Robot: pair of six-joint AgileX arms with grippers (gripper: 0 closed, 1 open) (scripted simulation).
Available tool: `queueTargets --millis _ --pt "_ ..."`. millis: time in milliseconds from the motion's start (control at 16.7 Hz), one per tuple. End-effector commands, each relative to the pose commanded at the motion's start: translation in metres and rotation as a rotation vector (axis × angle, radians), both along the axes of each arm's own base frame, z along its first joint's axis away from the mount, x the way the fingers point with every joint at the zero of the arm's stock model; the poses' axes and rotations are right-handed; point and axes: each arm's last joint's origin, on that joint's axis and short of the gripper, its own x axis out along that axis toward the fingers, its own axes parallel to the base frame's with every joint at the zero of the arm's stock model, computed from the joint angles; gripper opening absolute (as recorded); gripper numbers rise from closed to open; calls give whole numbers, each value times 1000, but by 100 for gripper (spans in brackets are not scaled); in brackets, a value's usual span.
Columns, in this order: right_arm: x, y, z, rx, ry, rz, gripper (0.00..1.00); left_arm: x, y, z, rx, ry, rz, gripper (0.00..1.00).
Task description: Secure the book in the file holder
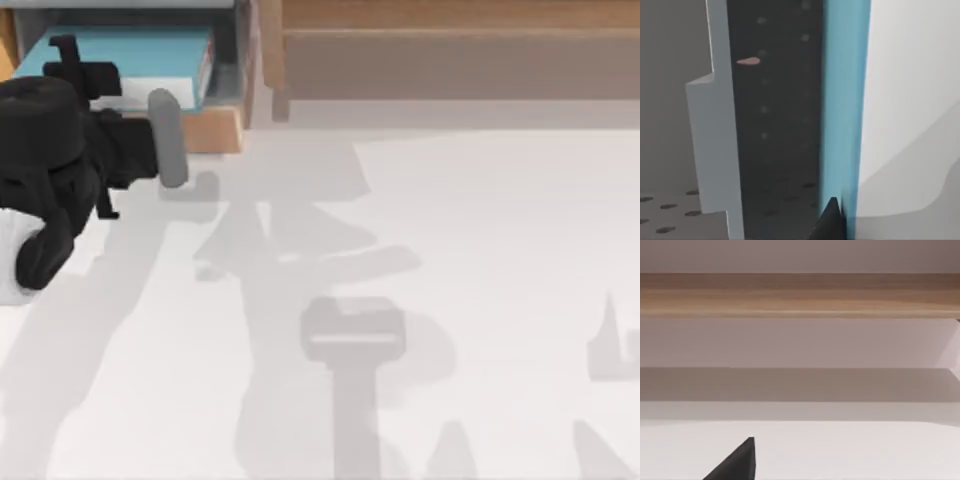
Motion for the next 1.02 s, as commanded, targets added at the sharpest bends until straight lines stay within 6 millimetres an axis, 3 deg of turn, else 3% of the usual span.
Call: queueTargets --millis 480,720,1020 --pt "0 0 0 0 0 0 100 30 0 -4 -1 -3 2 0" --pt "0 0 0 0 0 0 100 31 0 -5 -1 -1 2 0" --pt "0 0 0 0 0 0 100 31 0 -5 -1 -1 2 38"
